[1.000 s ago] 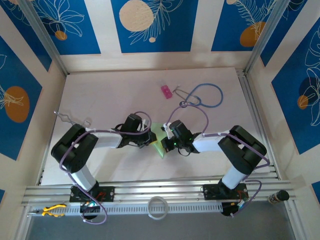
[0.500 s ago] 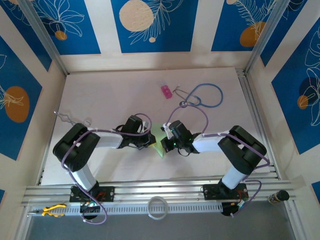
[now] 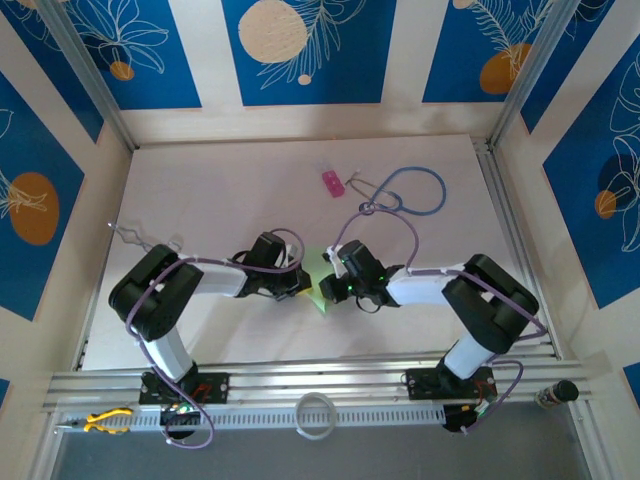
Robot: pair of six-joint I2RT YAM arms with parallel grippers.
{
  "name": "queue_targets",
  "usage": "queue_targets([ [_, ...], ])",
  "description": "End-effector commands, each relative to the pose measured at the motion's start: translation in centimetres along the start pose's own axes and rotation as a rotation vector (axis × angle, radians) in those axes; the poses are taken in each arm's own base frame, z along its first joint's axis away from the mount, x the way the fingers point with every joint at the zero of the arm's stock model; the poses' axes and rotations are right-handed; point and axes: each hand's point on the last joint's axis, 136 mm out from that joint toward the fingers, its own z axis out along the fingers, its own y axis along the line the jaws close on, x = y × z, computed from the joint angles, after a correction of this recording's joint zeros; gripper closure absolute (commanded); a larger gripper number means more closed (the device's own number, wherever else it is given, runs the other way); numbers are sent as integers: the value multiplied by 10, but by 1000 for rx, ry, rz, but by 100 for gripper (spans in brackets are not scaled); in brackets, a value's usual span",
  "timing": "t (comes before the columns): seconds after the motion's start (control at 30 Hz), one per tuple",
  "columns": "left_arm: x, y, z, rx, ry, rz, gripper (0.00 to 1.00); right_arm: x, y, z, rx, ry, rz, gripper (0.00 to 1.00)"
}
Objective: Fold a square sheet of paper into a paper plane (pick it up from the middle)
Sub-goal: Third fold the triangle at the center of the table.
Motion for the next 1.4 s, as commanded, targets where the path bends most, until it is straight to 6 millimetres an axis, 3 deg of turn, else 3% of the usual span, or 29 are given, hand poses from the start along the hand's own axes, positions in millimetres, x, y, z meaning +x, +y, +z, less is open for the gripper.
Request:
queue_targets([
  [0.0, 11, 22, 5, -72, 26, -7, 100, -20, 12, -23, -44, -38, 76, 68],
  [0.13, 9, 20, 5, -69, 22, -6, 100, -22, 16, -43, -94, -34, 177, 65],
  [0.27, 8, 21, 4, -74, 12, -10, 100, -13, 35, -52, -215, 80, 333, 71],
  [0.47, 4, 20, 5, -85, -22, -26, 100, 2, 50, -39, -232, 166, 500, 87],
  [0.63, 4, 15, 8, -74, -36, -32, 100, 9, 54, -29, -217, 211, 575, 93],
  [1.07, 7, 12, 11, -74, -28, -25, 100, 13, 46, -2, -106, 249, 588, 95],
  [1.37, 7, 11, 12, -73, -28, -23, 100, 38, 34, 7, -51, 297, 612, 96],
])
